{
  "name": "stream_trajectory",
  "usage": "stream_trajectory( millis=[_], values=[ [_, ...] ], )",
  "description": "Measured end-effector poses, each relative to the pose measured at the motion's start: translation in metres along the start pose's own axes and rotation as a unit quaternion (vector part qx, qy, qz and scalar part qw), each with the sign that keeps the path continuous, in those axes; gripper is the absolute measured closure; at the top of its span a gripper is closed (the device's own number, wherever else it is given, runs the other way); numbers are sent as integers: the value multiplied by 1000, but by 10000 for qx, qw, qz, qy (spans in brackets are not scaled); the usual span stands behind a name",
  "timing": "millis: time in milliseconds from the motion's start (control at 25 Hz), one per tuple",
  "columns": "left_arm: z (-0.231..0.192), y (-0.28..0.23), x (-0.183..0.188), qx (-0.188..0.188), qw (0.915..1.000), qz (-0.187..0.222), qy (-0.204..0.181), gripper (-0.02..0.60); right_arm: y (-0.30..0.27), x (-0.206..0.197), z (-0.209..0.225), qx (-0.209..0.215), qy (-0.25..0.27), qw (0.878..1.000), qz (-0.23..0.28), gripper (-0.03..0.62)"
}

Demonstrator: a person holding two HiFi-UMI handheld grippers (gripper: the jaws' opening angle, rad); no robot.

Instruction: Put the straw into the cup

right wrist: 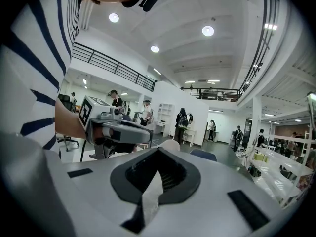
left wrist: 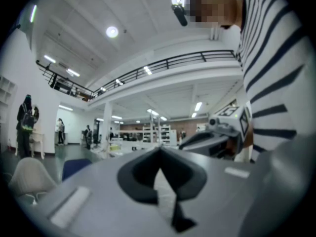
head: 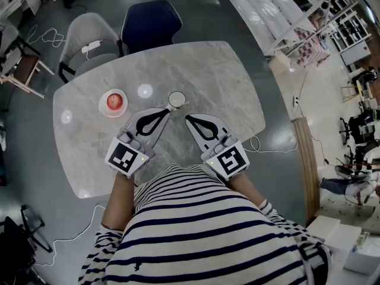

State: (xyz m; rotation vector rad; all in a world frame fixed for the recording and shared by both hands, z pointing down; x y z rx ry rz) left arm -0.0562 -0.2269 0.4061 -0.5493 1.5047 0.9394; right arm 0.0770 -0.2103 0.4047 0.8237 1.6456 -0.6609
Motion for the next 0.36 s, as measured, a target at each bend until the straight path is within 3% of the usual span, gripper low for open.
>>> stream_trajectory(
  millis=[360],
  values=[
    [2, 1, 1, -16, 10000, -10, -10, 575, 0, 1, -4, 44, 17, 10000, -51, 589]
  ],
)
Point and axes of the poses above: the fingertips, and each gripper's own axes: y backward along the fingers, z to its right, x out of its top, the point moved 6 cm from there along y, backward along the fingers, and after that the axes turned 11 degrees about z, right-handed, at the moved point
